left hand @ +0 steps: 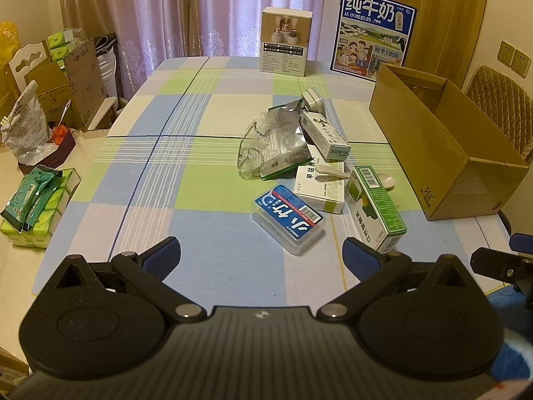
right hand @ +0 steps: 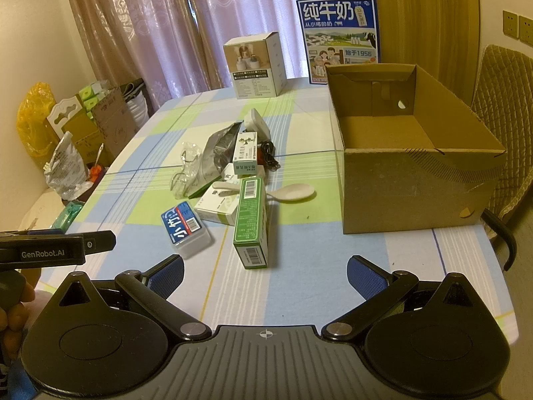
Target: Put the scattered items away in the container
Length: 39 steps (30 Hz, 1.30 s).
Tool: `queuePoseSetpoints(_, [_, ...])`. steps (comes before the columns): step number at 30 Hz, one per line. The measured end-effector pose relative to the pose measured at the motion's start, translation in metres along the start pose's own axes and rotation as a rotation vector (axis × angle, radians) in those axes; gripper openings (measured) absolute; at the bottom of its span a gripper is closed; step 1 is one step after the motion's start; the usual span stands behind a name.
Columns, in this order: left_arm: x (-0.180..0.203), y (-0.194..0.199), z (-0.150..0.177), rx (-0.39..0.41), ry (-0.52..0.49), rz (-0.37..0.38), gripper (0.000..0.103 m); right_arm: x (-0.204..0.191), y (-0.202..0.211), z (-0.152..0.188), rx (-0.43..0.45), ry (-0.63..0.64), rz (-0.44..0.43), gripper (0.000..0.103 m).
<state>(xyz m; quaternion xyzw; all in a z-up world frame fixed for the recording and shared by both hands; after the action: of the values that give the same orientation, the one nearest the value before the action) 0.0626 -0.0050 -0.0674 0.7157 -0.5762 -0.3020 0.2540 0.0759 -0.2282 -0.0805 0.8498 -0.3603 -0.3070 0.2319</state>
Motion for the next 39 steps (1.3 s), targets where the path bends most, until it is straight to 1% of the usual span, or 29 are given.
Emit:
queuePoseSetpoints(24, [-0.001,0.0,0.0,-0.002,0.006,-0.001,0.102,-0.001,0.0,0.001,-0.005,0.0,-0.001,0.101])
queuePoseSetpoints(29, [-0.001,-0.001,0.001,-0.017,0.01,0.004,0.102,0.005,-0.003,0.001,-0.043,-0.037,-0.01,0.101])
queuePoseSetpoints(34, [0.003,0.0,0.0,-0.046,-0.004,-0.002,0.102,0.009,0.001,-0.011,-0.039,-0.074,-0.034,0.101])
queuePoseSetpoints(36, [0.009,0.0,-0.002,-0.061,-0.015,0.003,0.102,0.005,-0.001,-0.016,-0.035,-0.046,-0.036,0.101])
queuePoseSetpoints(39, [0.013,-0.006,-0.007,-0.087,-0.04,0.015,0.102,-0.007,-0.001,-0.03,0.023,0.05,-0.033,0.101])
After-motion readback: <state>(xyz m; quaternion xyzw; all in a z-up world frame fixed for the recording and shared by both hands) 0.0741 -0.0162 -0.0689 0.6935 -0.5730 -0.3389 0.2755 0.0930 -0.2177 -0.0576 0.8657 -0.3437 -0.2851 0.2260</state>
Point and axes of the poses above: each gripper's, at about its wrist camera, not at the fingertips, and y roughly against the way its jaws point, x to its right, z to its underside, the point moved 9 cm from there along -y, roughly the way its jaws point, and after that the axes turned 13 degrees about -z, right-handed, at the moved point
